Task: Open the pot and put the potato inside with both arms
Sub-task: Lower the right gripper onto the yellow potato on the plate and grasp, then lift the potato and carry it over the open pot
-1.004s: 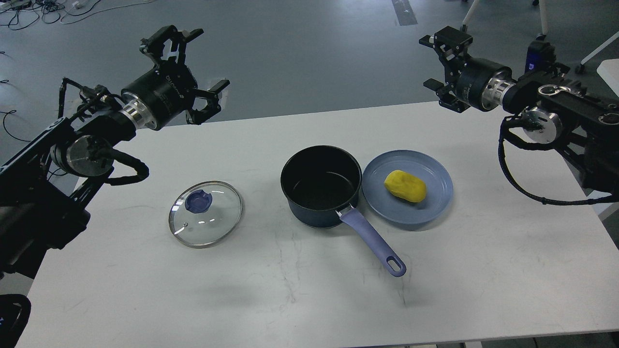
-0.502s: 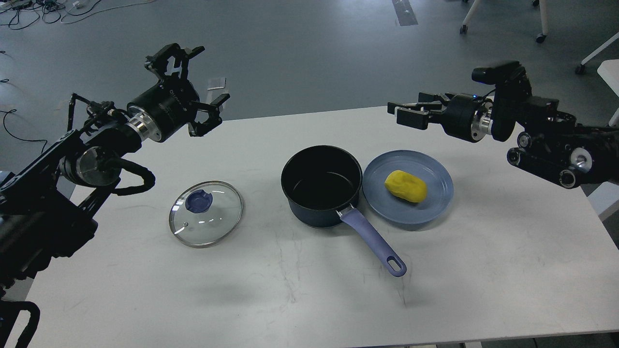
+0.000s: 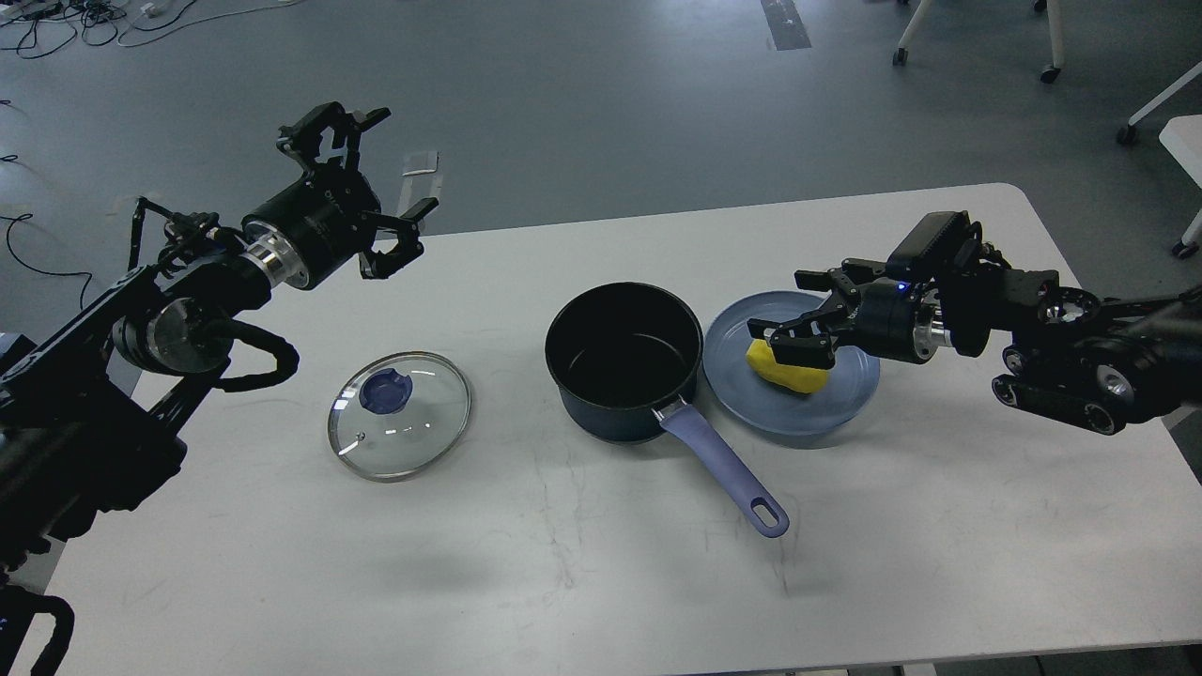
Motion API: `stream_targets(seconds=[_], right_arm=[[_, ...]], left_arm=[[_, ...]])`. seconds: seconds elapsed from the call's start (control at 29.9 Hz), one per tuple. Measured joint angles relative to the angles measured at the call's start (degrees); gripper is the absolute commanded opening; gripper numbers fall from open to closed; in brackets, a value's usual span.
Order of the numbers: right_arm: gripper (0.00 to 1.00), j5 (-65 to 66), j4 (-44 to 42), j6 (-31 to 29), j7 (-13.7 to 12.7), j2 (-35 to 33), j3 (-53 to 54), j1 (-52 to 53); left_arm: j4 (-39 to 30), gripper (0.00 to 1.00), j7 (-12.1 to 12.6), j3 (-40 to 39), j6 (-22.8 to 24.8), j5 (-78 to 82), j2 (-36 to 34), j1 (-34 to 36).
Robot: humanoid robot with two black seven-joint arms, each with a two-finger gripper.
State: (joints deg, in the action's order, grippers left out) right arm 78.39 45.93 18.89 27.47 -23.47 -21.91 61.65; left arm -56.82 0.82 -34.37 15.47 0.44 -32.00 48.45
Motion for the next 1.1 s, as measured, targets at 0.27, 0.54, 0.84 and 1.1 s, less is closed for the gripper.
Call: stream_targets(seconds=[0.27,0.54,0.84,1.1], right_arm=[[0.98,0.18,-1.11,0.01,0.04,1.78,-3.08,-1.82],[0.63,0.19,-4.16,-0.02,0.04,3.32,-4.23,-3.35],[0.17,0.19,-6.21,0.60,0.29,4.64,-4.89,-3.53],[0.17,-0.17,-2.30,1.15,0.56,2.87,-4.36,0.57]], left_arm=[[-0.06,1.00,0.00,-0.05,0.06,0.00,-0.57,-0.02],[-0.23,1.00,-0.28,0.02,-0.70,1.19,-0.60,-0.11],[-0.35,1.00,-1.15,0.24,-0.88,1.73,-0.43,-0.11],[-0.33,1.00,-1.17,0.35,-0.83,2.67,-0.59,-0.11]])
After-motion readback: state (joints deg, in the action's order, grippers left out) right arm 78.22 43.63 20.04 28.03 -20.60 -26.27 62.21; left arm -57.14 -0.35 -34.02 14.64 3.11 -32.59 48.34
